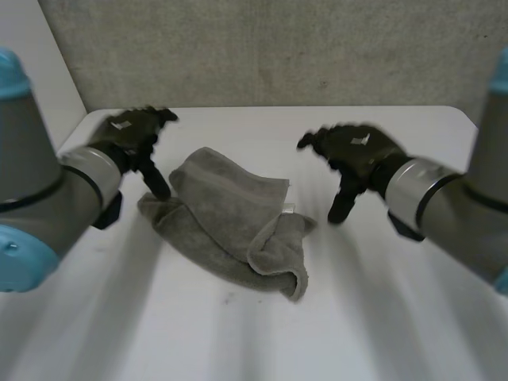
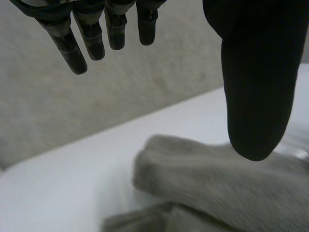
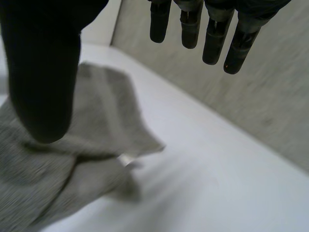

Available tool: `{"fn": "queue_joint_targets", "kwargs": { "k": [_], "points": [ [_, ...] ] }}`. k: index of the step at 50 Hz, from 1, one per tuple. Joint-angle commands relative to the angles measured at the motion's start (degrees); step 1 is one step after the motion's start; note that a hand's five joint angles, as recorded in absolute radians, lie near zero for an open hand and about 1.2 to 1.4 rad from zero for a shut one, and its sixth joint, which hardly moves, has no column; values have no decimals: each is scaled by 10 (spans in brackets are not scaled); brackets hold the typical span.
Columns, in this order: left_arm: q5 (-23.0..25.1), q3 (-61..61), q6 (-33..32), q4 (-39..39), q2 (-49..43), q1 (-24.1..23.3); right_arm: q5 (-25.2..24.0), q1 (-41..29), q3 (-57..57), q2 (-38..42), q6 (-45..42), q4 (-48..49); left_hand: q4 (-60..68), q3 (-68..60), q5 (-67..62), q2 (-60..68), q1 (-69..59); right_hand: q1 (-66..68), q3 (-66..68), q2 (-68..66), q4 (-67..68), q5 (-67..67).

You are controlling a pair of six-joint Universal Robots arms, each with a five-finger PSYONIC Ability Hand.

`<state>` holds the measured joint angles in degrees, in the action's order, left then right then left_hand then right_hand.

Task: Fold the towel.

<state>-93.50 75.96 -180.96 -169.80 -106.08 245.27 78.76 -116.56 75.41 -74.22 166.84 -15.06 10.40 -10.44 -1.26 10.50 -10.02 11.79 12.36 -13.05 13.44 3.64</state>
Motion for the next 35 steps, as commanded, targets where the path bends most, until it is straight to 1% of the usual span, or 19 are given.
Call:
{"fn": "queue_joint_targets", "kwargs": {
  "k": [1,3,5,7,8,9,11,12,14,19,26,28,29,30,31,32,33,34,35],
  "points": [
    [146,17,-3,-45,-98,-21,17,-19,39,63,78,1,35,-35,-27,34,-39,23,18,-11,7,5],
    [183,11,-7,-64,-133,-41,17,-18,54,65,108,16,72,-72,-63,71,-76,23,18,-11,7,5],
    [197,10,-17,-73,-148,-47,15,-15,97,65,167,61,80,-80,-72,79,-84,27,21,-14,10,8],
    [206,9,-34,-80,-163,-51,12,-14,116,65,182,77,81,-80,-72,80,-84,35,29,-22,18,17],
    [210,9,-65,-87,-181,-53,12,-14,133,66,196,91,81,-80,-72,80,-84,35,29,-22,19,17],
    [210,9,-65,-87,-181,-53,12,-14,134,66,196,91,81,-80,-72,80,-84,35,29,-22,19,17],
    [214,9,-140,-97,-212,-58,11,-20,154,74,212,112,79,-78,-70,78,-83,35,29,-22,19,17],
    [214,9,-141,-97,-212,-58,11,-20,154,74,212,112,79,-78,-70,78,-83,35,29,-22,19,17],
    [217,7,-190,-103,-233,-65,11,-26,163,84,220,122,79,-78,-70,78,-83,35,29,-22,19,17],
    [221,4,-217,-122,-249,-75,17,-43,161,112,228,124,91,-90,-82,90,-94,37,31,-24,20,18],
    [220,2,-216,-150,-252,-76,36,-60,153,144,228,137,272,-272,-264,271,-276,124,119,-112,108,106],
    [220,2,-215,-157,-251,-76,59,-65,149,152,228,156,421,-421,-412,420,-425,261,256,-249,245,243],
    [220,2,-215,-157,-251,-76,59,-65,149,152,228,156,422,-422,-413,421,-426,262,257,-250,246,244],
    [220,2,-214,-163,-251,-77,71,-68,146,156,228,170,495,-495,-487,494,-499,365,360,-353,349,347],
    [220,2,-214,-163,-251,-77,85,-70,142,160,228,185,496,-496,-487,495,-500,476,471,-464,460,458],
    [219,2,-214,-171,-250,-78,85,-70,142,160,228,185,518,-517,-509,517,-521,477,472,-465,461,459],
    [216,1,-214,-184,-248,-80,97,-71,136,164,228,198,543,-542,-534,542,-547,617,612,-605,601,599],
    [216,1,-214,-185,-248,-80,97,-71,136,164,228,198,543,-543,-535,542,-547,619,613,-606,602,600],
    [214,-2,-214,-199,-244,-83,108,-71,128,165,228,209,596,-596,-588,595,-600,681,676,-669,665,663]
  ]
}}
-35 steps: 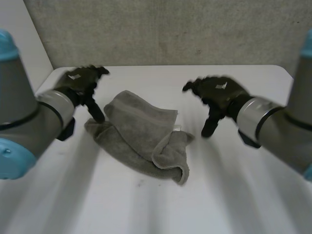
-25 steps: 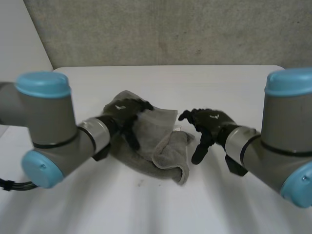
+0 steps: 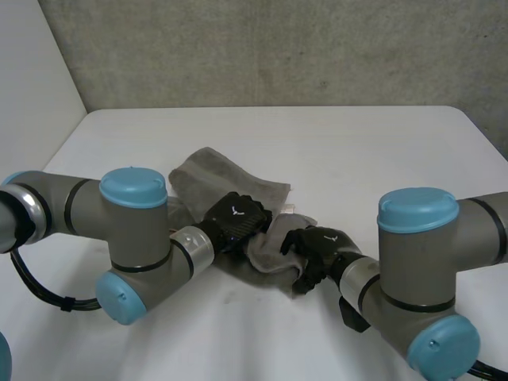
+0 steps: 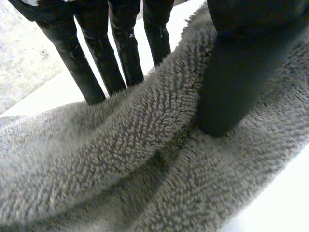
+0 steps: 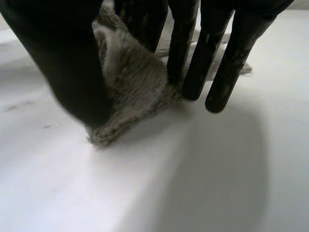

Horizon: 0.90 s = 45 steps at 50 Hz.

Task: Fold the towel.

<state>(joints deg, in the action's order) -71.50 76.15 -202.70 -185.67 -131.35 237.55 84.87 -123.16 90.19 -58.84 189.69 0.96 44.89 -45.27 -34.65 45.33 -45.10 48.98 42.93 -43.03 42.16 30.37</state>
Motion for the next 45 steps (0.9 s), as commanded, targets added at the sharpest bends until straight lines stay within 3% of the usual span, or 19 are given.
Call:
{"fn": "queue_joint_targets", "kwargs": {
  "k": [1,10,12,13,15,16,19,21,24,33,35,36,37,38,40,45],
  "points": [
    [-10,-8,4,-58,14,-10,54,-5,-33,11,0,54,299,-295,-301,294,-297,310,371,-370,378,396],
    [-80,-70,23,-142,59,-18,61,1,-138,-3,-8,91,351,-347,-354,347,-349,310,371,-370,378,396],
    [-137,-107,53,-165,82,-27,67,3,-188,-24,-19,152,351,-347,-354,347,-349,310,371,-370,378,396],
    [-138,-108,53,-165,82,-27,67,3,-188,-24,-19,152,351,-347,-354,347,-349,310,371,-370,378,396],
    [-221,-127,91,-175,111,-31,76,4,-202,-57,-44,239,351,-347,-354,347,-349,310,371,-370,378,396],
    [-221,-127,92,-175,111,-31,76,4,-202,-58,-44,239,351,-347,-354,347,-349,310,371,-370,378,396],
    [-295,-117,133,-171,142,-41,66,2,-206,-87,-69,283,351,-347,-354,347,-349,310,371,-370,378,396],
    [-322,-101,150,-167,153,-55,54,0,-205,-94,-78,273,351,-347,-354,347,-349,310,371,-370,378,396],
    [-360,0,187,-135,183,-94,-2,-4,-194,-91,-86,195,351,-347,-354,347,-349,310,371,-370,378,396],
    [-363,147,239,-109,194,-141,-50,-5,-184,-22,-143,11,333,-329,-335,328,-331,310,371,-370,378,396],
    [-362,180,261,-102,194,-151,-50,0,-167,3,-188,-32,176,-172,-178,171,-173,310,371,-370,378,396],
    [-362,180,261,-101,194,-151,-50,0,-167,3,-188,-32,175,-171,-177,170,-173,310,371,-370,378,396],
    [-361,189,270,-93,198,-152,-52,3,-157,10,-206,-45,55,-51,-57,50,-53,310,371,-370,378,396],
    [-361,189,270,-93,198,-152,-52,5,-146,14,-215,-48,54,-50,-56,49,-51,310,371,-370,378,396],
    [-361,192,284,-58,203,-152,-52,14,-135,13,-219,-48,-173,176,170,-177,175,310,371,-370,378,396],
    [-357,178,286,1,231,-145,-53,51,-105,-3,-219,-47,-306,310,304,-311,308,310,371,-370,378,396]
  ]
}}
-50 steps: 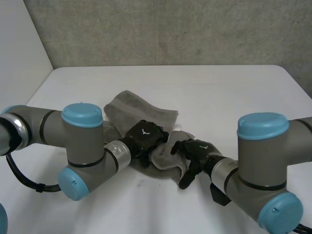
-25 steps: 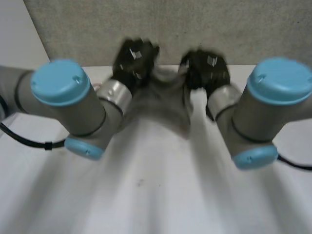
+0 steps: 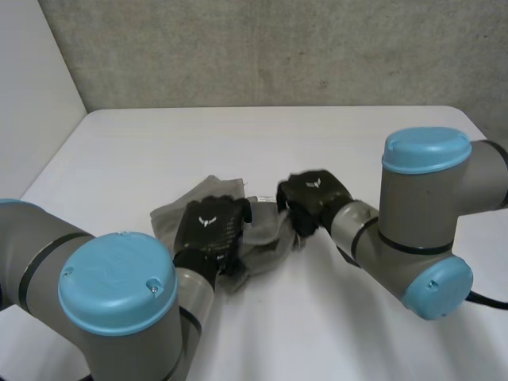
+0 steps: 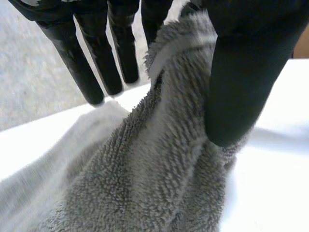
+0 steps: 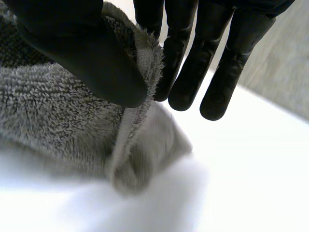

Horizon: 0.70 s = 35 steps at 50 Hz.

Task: Fold the towel.

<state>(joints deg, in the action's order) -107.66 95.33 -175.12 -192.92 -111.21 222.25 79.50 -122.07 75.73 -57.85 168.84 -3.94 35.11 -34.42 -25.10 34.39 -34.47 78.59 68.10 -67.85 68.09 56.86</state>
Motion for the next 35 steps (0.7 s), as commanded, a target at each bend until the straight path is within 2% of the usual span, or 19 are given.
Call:
{"fn": "queue_joint_targets", "kwargs": {
  "k": [1,4,10,12,13,15,16,17,18,20,21,23,28,35],
  "points": [
    [4,-20,7,84,43,14,-3,46,49,-21,-11,3,-210,203,210,-203,204,14,119,-121,119,131],
    [5,-24,5,88,53,23,-10,51,60,-27,-11,6,-212,205,212,-205,206,14,119,-121,119,131],
    [21,-57,-6,89,57,74,-38,67,114,-32,-11,31,-224,217,224,-217,217,14,119,-121,119,131],
    [68,-72,-34,90,49,91,-45,67,137,-33,-11,39,-217,210,217,-210,211,14,119,-121,119,131],
    [68,-72,-34,90,49,91,-45,67,137,-33,-11,39,-217,210,217,-210,211,14,119,-121,119,131],
    [145,-93,-91,90,17,111,-49,65,153,-33,-11,46,-217,210,217,-210,211,14,119,-121,119,131],
    [145,-93,-91,90,17,111,-49,65,153,-33,-11,46,-217,210,217,-210,211,14,119,-121,119,131],
    [188,-102,-122,91,0,122,-49,61,160,-33,-14,51,-215,208,215,-208,209,14,119,-121,119,131],
    [188,-103,-123,91,-1,122,-49,61,160,-33,-14,51,-215,208,215,-208,209,14,119,-121,119,131],
    [259,-124,-189,92,-34,143,-49,60,166,-32,-16,57,-210,203,210,-203,204,14,119,-121,119,131],
    [259,-125,-189,92,-34,143,-49,60,166,-32,-16,57,-210,203,210,-203,204,14,119,-121,119,131],
    [304,-150,-245,94,-69,154,-49,59,167,-32,-16,57,-207,200,207,-200,201,14,119,-121,119,131],
    [333,-200,-298,117,-122,159,-49,59,167,-34,-17,57,-194,187,193,-186,187,14,119,-121,119,131],
    [335,-287,-357,185,-203,159,-49,60,165,-34,-18,57,-185,178,185,-178,179,14,119,-121,119,131]
  ]
}}
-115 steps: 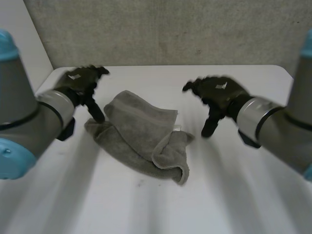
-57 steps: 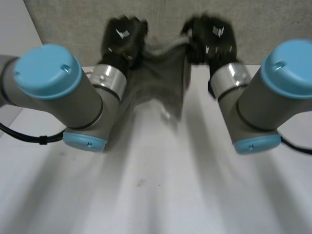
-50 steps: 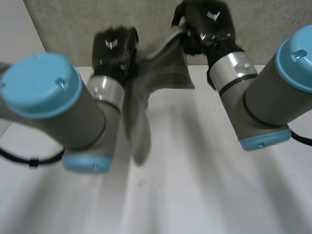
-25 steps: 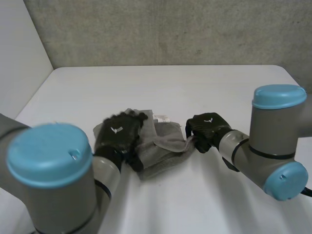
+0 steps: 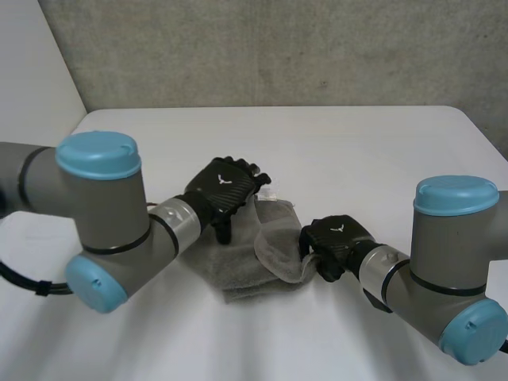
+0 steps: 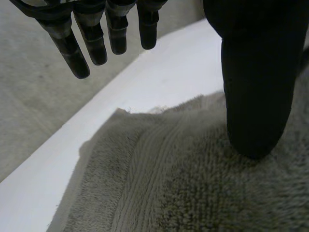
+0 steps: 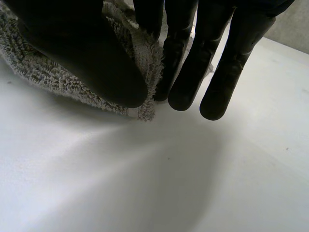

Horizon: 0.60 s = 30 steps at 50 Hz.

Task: Fold the towel.

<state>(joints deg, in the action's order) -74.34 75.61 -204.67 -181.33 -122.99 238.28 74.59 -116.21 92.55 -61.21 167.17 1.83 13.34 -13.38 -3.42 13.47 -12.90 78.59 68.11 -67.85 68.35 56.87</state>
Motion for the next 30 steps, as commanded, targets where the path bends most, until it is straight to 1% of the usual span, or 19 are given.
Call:
{"fn": "queue_joint_targets", "kwargs": {
  "k": [1,2,3,4,5,6,7,8,15,17,18,20,21,23,24,25,26,28,30],
  "points": [
    [1,-110,-84,93,-103,-1,0,1,-4,0,-1,-1,38,-37,-37,36,-42,14,119,-121,116,131],
    [1,-110,-84,93,-103,-1,0,1,-4,0,-1,-1,38,-37,-37,36,-42,14,119,-121,116,131],
    [-4,-129,-107,116,-117,-1,0,1,-6,1,-1,0,88,-87,-87,86,-92,14,119,-121,116,131],
    [-8,-143,-128,130,-125,0,0,0,-8,3,-1,1,231,-231,-231,230,-236,14,119,-121,116,131],
    [-8,-144,-129,130,-125,0,0,0,-8,3,-1,1,233,-232,-232,232,-237,14,119,-121,116,131],
    [-8,-153,-141,139,-127,0,0,0,-11,6,-2,2,443,-442,-442,441,-447,14,119,-121,116,131],
    [-8,-153,-141,139,-127,0,-1,0,-16,9,-3,5,445,-444,-444,443,-449,14,119,-121,116,131],
    [-10,-161,-145,136,-126,0,-1,0,-16,9,-3,5,658,-658,-657,657,-662,14,119,-121,116,131],
    [-12,-207,-143,56,-102,-1,1,-2,-109,37,7,23,667,-666,-666,665,-671,14,119,-121,116,131],
    [-14,-239,-130,-14,-77,-1,6,-4,-143,38,12,34,667,-666,-666,665,-671,14,119,-121,116,131],
    [-14,-239,-129,-14,-77,-1,6,-4,-143,38,12,34,667,-666,-666,665,-671,14,119,-121,116,131],
    [-30,-282,-99,-96,-58,-2,30,-5,-207,31,51,89,667,-666,-666,665,-671,14,119,-121,116,131],
    [-30,-282,-99,-97,-58,-2,30,-5,-207,31,51,89,667,-666,-666,665,-671,14,119,-121,116,131],
    [-76,-323,-65,-158,-42,-2,85,-4,-248,7,91,175,667,-666,-666,665,-671,14,119,-121,116,131],
    [-76,-323,-64,-158,-42,-2,86,-4,-248,7,91,175,667,-666,-666,665,-671,14,119,-121,116,131],
    [-104,-334,-50,-178,-34,-1,113,-5,-253,-11,104,226,667,-666,-666,665,-671,14,119,-121,116,131],
    [-104,-334,-49,-178,-34,-1,114,-5,-253,-11,105,226,667,-666,-666,665,-671,14,119,-121,116,131],
    [-150,-334,-21,-186,-15,0,140,-7,-252,-43,109,300,667,-666,-666,665,-671,14,119,-121,116,131],
    [-169,-317,-10,-176,-4,0,134,-9,-244,-53,105,306,667,-666,-666,665,-671,14,119,-121,116,131]
  ]
}}
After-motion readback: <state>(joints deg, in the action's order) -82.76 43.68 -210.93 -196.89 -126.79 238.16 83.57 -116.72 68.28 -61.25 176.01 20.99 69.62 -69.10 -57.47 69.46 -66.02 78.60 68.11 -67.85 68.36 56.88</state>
